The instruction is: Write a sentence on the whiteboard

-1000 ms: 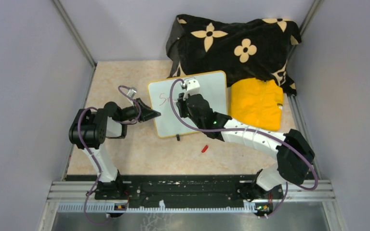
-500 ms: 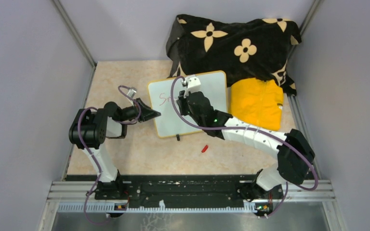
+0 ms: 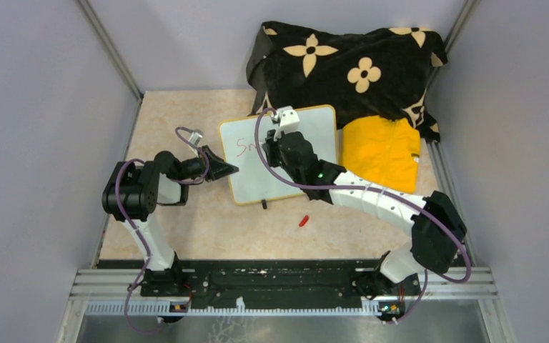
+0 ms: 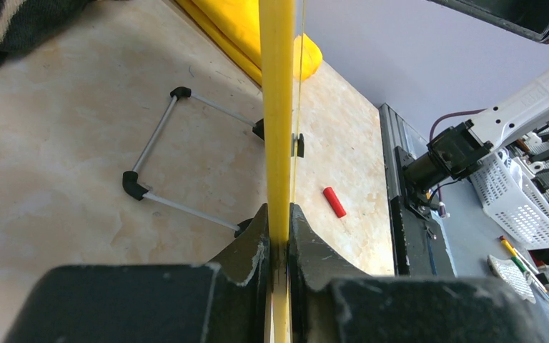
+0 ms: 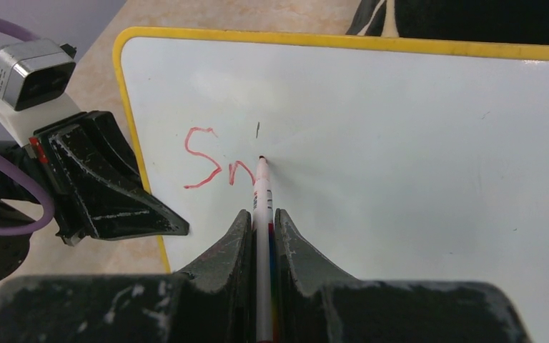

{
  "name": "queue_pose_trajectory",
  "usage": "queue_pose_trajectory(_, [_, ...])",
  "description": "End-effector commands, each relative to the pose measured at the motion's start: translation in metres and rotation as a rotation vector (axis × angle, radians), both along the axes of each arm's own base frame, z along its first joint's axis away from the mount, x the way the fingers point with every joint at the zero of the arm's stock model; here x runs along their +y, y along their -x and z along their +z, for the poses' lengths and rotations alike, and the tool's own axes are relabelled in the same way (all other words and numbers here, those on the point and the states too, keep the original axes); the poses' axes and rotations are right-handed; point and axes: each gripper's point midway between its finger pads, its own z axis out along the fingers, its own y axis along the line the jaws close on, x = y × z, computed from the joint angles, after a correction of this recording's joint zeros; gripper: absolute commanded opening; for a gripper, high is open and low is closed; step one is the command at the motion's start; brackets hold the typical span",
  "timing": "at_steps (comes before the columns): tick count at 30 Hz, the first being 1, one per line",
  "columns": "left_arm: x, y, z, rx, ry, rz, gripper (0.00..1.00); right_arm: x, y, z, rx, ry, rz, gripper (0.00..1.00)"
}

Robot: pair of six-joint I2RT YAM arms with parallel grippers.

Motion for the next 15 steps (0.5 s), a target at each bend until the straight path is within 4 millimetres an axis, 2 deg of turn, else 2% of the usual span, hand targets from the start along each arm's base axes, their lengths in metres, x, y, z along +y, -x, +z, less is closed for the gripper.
queue_pose_trajectory(1, [-0.001, -0.003, -0.006, -0.035, -0.019, -0.001, 0.00, -0.019, -0.015, 0.008, -0.016, -0.010, -0.085, 0.00])
queue_pose_trajectory(15, [0.000, -0.003, -0.005, -0.037, -0.019, 0.001, 0.00, -0.035, -0.005, -0.010, 0.018, 0.014, -0.101, 0.00])
